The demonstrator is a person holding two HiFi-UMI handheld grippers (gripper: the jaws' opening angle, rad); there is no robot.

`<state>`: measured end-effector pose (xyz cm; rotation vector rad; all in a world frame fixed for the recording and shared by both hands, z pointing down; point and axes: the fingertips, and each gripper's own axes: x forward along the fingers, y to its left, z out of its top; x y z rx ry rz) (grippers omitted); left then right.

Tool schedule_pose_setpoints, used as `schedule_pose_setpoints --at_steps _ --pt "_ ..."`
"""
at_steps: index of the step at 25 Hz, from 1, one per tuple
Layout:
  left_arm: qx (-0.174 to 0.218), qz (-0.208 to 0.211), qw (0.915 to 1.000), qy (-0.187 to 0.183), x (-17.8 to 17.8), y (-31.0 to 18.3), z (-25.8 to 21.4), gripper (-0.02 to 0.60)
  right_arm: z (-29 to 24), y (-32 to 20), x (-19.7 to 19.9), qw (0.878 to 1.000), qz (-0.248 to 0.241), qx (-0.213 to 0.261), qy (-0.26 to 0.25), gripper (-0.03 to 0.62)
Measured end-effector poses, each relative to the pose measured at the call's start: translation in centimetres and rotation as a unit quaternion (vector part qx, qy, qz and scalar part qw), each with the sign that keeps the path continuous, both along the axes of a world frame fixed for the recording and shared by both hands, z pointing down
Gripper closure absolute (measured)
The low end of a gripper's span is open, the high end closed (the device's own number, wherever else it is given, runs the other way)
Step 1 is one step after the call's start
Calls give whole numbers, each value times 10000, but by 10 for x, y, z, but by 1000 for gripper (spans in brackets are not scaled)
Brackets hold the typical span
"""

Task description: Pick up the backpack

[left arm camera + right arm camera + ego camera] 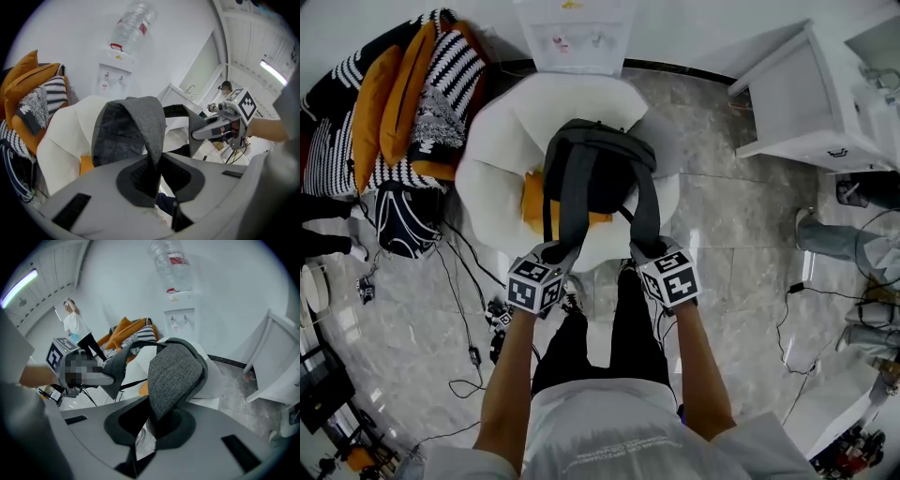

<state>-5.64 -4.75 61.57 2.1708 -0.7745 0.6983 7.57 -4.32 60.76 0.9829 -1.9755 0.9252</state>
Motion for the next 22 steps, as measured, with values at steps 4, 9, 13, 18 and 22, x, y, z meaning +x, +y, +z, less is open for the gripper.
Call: schedule_pose_setpoints --at_steps 4,9,13,18,22 --pt "249 -59 9996 72 -1 -4 -14 534 -10 -4 0 10000 29 69 -5 559" --pt "614 -200 9978 165 -8 -21 -32 534 -26 -23 0 9996 69 285 -3 559" --pt "894 -330 9952 217 -14 -36 -46 534 -43 -38 -6 9985 108 529 -102 559" --pt "1095 -331 9933 170 -20 -53 -59 534 -56 -49 -9 9976 59 683 -128 557" --pt "1201 -319 9920 239 -24 -64 -69 534 -64 -57 -7 9971 66 744 -147 559"
